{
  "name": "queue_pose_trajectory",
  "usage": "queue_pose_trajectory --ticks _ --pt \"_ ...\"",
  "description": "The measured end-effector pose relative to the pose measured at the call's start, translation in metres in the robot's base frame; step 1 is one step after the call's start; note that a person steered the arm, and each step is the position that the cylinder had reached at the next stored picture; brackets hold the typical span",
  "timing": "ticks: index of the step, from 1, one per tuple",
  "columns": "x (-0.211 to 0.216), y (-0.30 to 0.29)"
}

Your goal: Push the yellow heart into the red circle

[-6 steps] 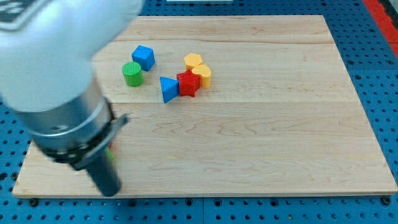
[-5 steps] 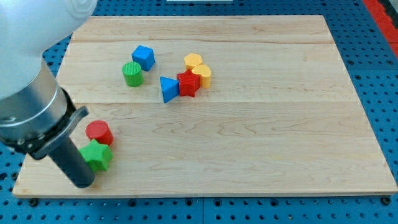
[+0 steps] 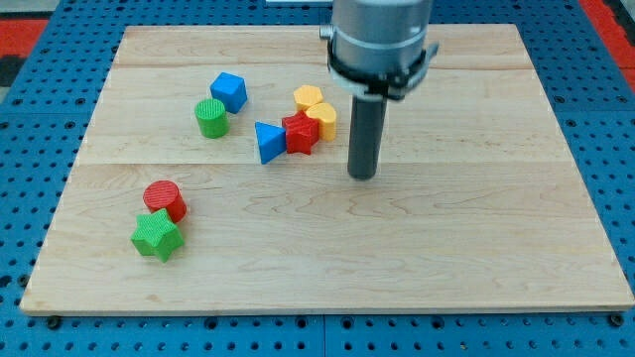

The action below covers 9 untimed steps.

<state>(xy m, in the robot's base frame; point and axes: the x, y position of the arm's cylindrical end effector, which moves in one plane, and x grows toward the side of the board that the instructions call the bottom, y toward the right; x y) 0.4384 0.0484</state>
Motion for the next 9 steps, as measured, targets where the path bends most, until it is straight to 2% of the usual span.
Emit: queue_pose_trajectory --ticks 1,2,3,4,6,7,8,9 --pt "-0.057 0.008" --pt "-0.075 -0.048" --pt "-0.053 -0.123" --pt "-0.033 -0.134" --pt "0.022 -0.193" --pt "-0.009 -0.171" --pt "-0.037 -0.095" --pt "-0.016 -0.041"
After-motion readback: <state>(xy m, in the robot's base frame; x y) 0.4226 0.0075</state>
